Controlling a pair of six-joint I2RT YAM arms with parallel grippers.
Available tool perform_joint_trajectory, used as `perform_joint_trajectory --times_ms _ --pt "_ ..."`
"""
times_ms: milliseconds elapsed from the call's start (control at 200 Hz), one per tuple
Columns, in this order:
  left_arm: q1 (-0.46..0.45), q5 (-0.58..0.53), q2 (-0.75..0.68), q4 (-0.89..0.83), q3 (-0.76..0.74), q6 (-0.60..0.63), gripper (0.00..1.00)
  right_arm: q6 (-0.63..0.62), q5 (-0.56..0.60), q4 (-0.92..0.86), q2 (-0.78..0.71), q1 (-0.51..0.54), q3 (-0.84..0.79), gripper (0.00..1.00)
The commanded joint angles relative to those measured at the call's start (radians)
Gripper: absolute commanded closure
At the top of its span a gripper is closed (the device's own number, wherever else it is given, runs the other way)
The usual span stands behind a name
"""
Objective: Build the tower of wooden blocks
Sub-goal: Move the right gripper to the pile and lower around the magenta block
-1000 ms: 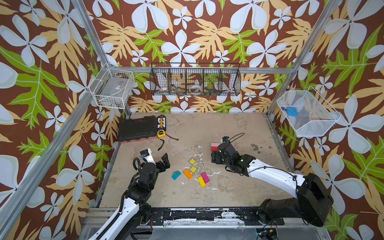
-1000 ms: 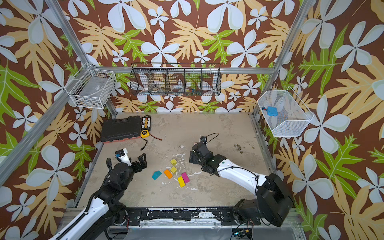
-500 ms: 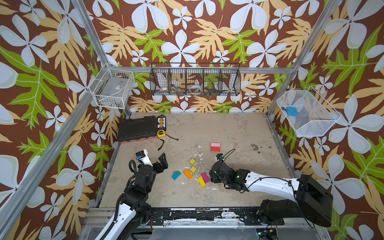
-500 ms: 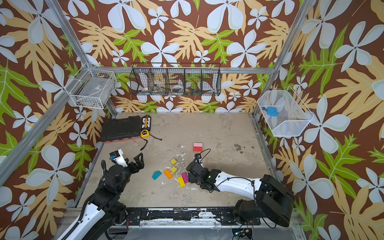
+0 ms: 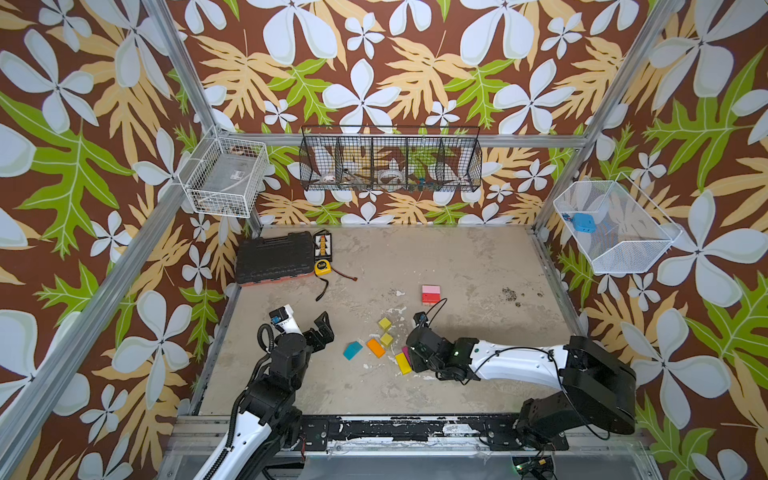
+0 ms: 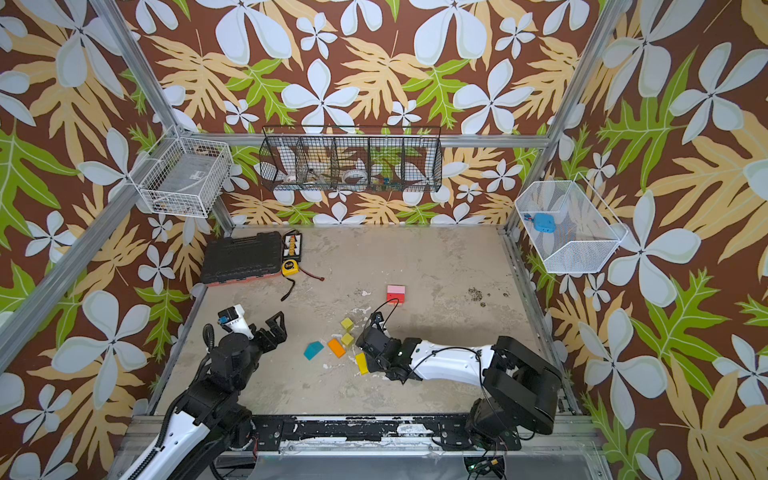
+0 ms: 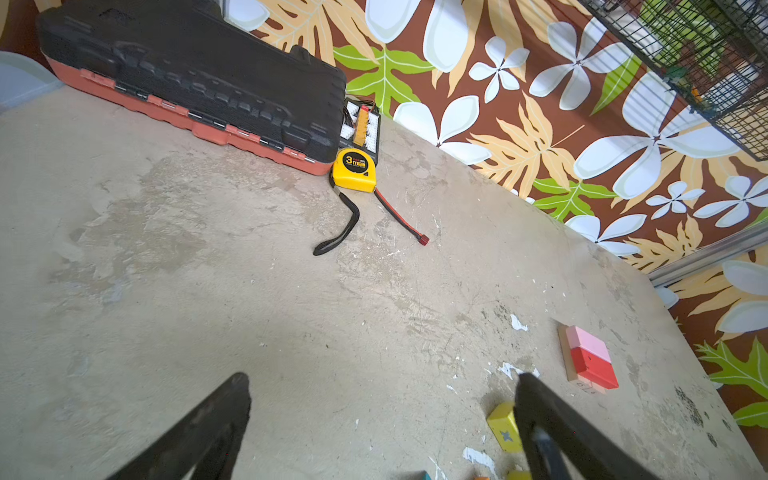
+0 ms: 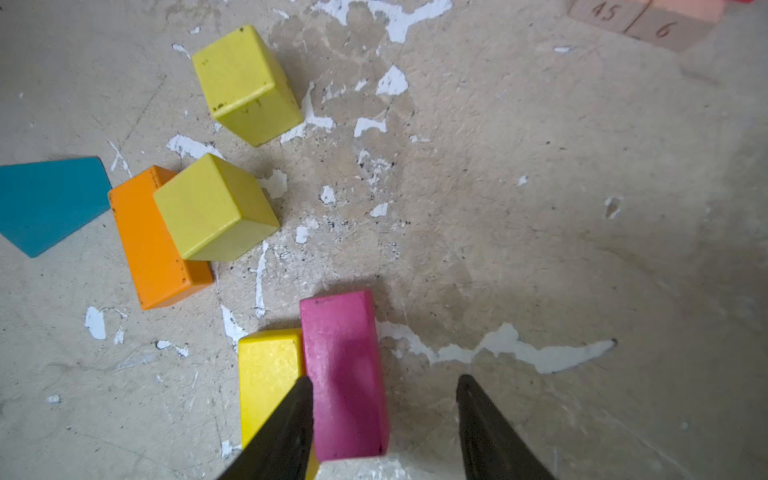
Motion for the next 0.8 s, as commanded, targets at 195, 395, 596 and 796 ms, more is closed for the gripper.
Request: perform_joint_trajectory --times_ms 195,395,596,796 --pt "0.002 -0.008 -0.006 0.003 -0.001 -0.005 0.00 -0.012 0.011 -0.018 0.045 0.016 0.009 0.47" --pt "0.002 -0.006 -0.019 0.004 -0.006 -0.006 0.00 -0.005 0.018 -0.019 0.043 0.017 -0.005 0.47" --pt "0.001 -0.002 -0.025 0.003 -0.007 -0.004 0.00 -0.006 0.036 -0.016 0.057 0.017 -0.001 0.47" --pt "0.002 0.000 -0.025 0.003 -0.007 -0.005 0.00 -0.007 0.064 -0.023 0.097 0.016 0.027 0.52"
